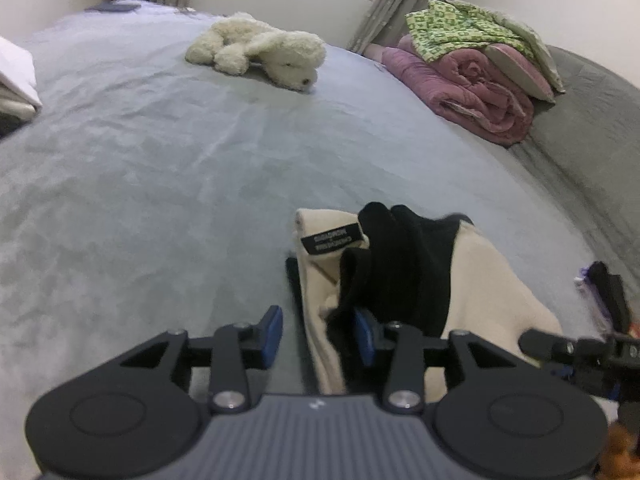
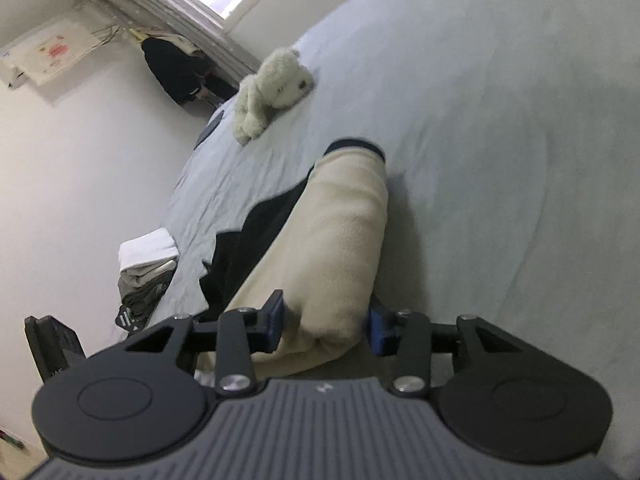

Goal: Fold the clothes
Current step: 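Lift the beige bundle off the bed with both grippers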

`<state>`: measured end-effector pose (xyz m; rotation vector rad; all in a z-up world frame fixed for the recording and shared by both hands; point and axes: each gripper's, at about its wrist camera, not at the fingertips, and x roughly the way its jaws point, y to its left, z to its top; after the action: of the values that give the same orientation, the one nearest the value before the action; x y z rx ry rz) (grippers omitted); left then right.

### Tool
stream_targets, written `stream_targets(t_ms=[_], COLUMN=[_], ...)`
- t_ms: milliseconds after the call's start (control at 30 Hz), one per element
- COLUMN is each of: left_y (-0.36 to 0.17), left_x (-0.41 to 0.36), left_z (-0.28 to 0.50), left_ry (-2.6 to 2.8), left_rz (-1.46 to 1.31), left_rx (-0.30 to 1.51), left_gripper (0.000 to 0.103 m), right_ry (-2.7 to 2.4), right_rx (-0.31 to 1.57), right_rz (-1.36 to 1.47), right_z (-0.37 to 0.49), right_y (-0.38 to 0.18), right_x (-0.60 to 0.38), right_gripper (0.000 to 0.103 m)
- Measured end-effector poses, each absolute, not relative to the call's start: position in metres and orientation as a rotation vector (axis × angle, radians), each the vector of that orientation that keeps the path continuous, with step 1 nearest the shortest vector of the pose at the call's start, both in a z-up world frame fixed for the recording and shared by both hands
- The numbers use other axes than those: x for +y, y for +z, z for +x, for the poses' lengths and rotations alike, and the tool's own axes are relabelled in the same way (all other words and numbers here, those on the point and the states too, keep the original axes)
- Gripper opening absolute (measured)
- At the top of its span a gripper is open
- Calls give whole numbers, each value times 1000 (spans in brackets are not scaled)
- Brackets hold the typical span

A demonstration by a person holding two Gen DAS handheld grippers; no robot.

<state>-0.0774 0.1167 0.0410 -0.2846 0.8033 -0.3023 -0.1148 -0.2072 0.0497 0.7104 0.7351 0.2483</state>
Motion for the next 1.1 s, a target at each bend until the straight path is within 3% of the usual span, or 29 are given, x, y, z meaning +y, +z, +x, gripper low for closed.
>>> stream_targets(t_ms=[100,233,400,567,633,933,1000,1100], left_y=[38,36,33,30,29,27,28,26], left_x=[112,100,94,96,95,101,105,119], left_z=[-77,-78,-77,-76,-76,-74,-72,-69], left_ry=[-354,-415,-410,-400,-398,-397,-392,-393], left_rz=[-315,-335,-312,-312,-310,-343,-370,-504], left_rx=[821,835,848,869,874,892,891,901], left_gripper=[53,55,55,56,56,56,55,55], right_ry=[222,178,158,124,111,97,94,77], right_rx=[708,708,734,705,710,752,763,788], right_rz=[681,712,1007,1062,1082,995,932,965], right_z=[-118,-114,-114,-122,-124,-123,-120,-119], right_y=[55,41,1,4,4,9,13,16], right_x=[-223,-246,-263,-252,-244,-182,-169,-168], right_gripper=[44,44,53,67,68,69,64,50])
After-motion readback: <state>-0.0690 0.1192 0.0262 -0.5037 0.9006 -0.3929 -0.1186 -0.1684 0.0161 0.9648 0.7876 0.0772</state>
